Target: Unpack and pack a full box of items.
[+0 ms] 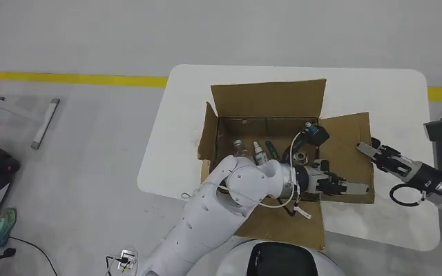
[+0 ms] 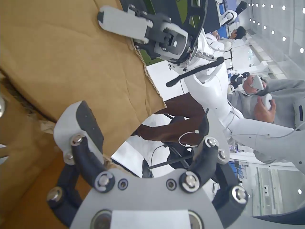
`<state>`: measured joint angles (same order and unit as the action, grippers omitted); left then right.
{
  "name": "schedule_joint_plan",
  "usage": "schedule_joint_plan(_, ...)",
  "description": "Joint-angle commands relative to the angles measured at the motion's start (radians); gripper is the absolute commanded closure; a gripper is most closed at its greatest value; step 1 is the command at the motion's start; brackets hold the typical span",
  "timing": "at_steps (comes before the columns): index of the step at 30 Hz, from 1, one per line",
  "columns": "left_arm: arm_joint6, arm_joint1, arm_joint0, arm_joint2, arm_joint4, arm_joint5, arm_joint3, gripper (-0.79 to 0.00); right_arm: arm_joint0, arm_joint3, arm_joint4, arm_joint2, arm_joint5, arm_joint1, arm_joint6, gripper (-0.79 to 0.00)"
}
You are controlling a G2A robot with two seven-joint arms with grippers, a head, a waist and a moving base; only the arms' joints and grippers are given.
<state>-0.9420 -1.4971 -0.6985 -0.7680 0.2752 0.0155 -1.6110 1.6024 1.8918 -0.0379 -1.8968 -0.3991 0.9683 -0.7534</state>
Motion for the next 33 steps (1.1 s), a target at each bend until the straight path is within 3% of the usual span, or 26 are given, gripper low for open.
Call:
schedule_joint_plan(1, -0.022, 0.017, -0.011, -0.044, 0.085, 0.022, -0.033, -0.785, 0.000, -0.001, 0.010, 0.002, 0.000, 0.000, 0.006, 0.000)
schedule_joint_plan(6, -0.115, 0.062, -0.052, -0.138, 0.332, 0.097, -0.118, -0.785, 0.005, 0.006, 0.047, 0.003, -0.005, 0.000, 0.029, 0.000)
schedule_joint_plan(9, -0.158, 0.085, -0.074, -0.148, 0.561, 0.107, -0.144, -0.785, 0.010, 0.015, 0.074, -0.001, -0.004, -0.001, 0.043, 0.000)
schedule_joint_plan(15, -0.172, 0.104, -0.120, -0.136, 0.816, 0.130, -0.120, -0.785, 0.017, 0.037, 0.111, -0.008, -0.004, -0.001, 0.065, 0.000)
schedule_joint_plan(33, -0.169, 0.104, -0.124, -0.134, 0.829, 0.133, -0.118, -0.785, 0.072, 0.066, 0.114, -0.014, -0.024, 0.009, 0.196, 0.000)
